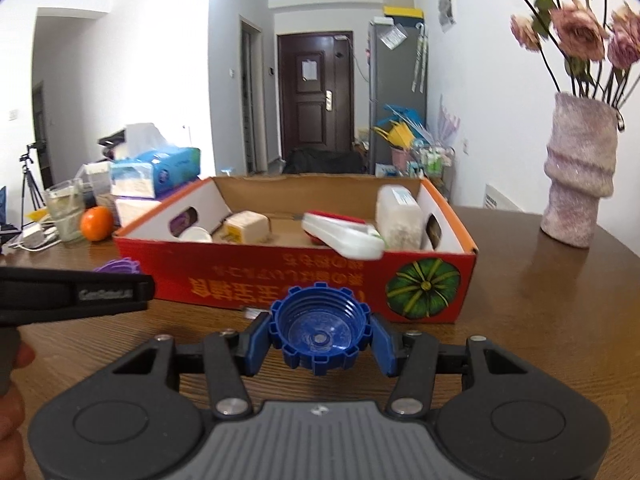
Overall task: Organize rigid objects
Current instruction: 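Carry the purple and blue caps over the red box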
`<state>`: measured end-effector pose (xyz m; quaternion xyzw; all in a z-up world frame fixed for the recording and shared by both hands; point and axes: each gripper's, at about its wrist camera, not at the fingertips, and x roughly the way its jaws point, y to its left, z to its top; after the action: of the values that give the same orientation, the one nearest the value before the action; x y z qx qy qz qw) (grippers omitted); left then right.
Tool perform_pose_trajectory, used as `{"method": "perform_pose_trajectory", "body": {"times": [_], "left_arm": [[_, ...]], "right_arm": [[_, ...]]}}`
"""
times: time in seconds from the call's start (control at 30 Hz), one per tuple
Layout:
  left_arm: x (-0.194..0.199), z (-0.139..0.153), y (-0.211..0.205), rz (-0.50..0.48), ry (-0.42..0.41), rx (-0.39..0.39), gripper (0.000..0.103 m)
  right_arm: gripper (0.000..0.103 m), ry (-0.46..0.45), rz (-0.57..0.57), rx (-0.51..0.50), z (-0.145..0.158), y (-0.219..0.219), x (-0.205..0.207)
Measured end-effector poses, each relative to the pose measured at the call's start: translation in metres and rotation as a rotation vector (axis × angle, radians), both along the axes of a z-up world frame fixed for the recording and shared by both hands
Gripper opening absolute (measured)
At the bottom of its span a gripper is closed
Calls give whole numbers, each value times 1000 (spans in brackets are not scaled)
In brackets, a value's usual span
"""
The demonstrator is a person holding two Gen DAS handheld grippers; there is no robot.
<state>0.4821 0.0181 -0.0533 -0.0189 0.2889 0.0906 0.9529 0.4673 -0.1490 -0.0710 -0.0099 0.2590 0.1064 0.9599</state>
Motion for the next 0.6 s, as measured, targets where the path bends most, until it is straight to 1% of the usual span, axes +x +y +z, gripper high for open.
{"method": "perform_pose_trajectory", "body": {"times": [0.2, 0.6], "left_arm": [[-6, 10, -3, 0, -27, 24, 55], [-13, 32, -8, 14, -93, 49, 55]], "right_arm": [[52, -35, 24, 1, 10, 4, -8], [52, -126, 19, 16, 34, 1, -16]]}}
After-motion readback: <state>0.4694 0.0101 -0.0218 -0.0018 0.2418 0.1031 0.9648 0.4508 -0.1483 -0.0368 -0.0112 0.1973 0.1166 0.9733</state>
